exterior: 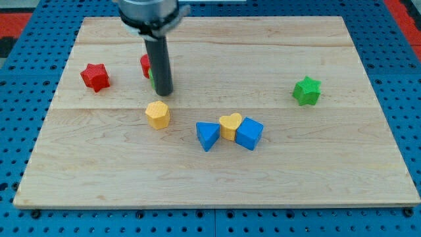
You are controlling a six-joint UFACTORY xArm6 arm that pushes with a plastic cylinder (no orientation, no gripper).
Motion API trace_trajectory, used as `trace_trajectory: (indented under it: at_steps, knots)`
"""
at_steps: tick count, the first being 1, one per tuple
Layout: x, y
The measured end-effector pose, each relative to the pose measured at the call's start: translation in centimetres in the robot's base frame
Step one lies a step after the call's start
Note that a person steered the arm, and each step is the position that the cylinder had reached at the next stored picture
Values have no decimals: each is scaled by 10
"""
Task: Move the green star to the right of the red star
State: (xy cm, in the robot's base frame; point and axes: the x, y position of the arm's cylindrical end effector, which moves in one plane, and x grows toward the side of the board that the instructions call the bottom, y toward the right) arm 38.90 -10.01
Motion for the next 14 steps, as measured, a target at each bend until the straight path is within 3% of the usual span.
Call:
trace_trajectory:
  at_steps: [1,3,4,5,6,8,9,10,11,14]
  knots:
    - [3,21]
    - [-47,230]
    - [-45,326]
    - [-1,348]
    - [27,273]
    - [27,57]
    - [37,0]
    - [62,-18]
    - [66,-87]
    - [17,-98]
